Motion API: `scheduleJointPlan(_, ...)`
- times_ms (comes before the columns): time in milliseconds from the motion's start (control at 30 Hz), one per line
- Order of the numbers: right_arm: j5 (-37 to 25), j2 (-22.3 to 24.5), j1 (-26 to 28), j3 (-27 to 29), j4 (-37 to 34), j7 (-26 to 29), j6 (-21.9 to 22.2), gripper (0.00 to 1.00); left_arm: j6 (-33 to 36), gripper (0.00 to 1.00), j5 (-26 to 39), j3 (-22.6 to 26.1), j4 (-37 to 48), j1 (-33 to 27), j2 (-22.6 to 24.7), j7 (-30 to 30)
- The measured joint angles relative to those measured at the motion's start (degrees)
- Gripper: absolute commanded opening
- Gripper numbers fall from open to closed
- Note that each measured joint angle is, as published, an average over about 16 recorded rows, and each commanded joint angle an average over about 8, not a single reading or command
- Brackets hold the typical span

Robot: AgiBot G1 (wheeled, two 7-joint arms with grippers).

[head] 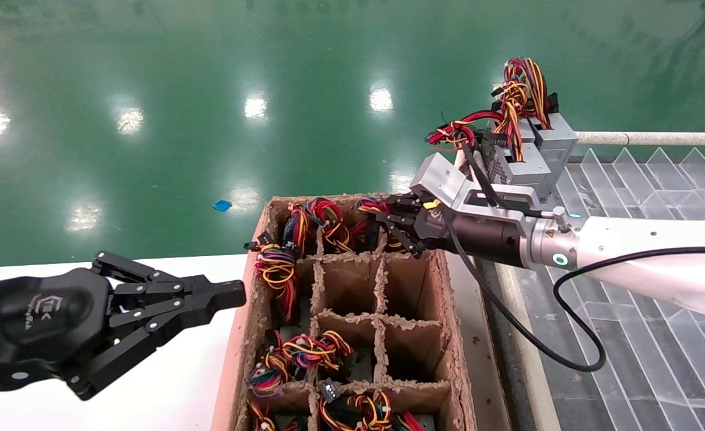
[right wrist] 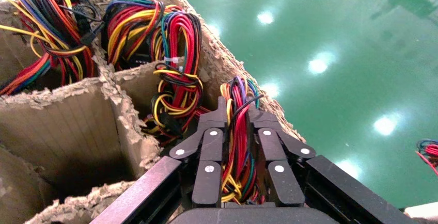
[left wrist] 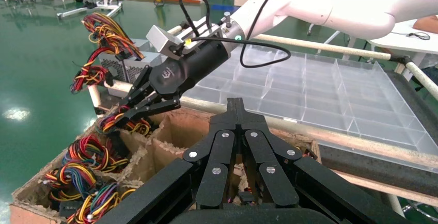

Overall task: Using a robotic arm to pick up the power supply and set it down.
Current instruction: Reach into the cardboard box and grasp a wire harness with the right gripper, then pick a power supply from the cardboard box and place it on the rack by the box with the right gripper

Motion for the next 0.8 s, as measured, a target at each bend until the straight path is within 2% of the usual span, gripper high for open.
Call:
scheduleJointPlan(400,-2.07,2.31,-0.90,-0.03,6.50,3.18,1.89,0.00,0.00,0.00,0.00,0.00,0.00,0.00,0.00,0.00)
scheduleJointPlan(800,-2.34,7.96,-0.34,3.28,17.15,4.98,4.95,0.00,0.00,0.00,0.00,0.00,0.00,0.00,0.00,0.00)
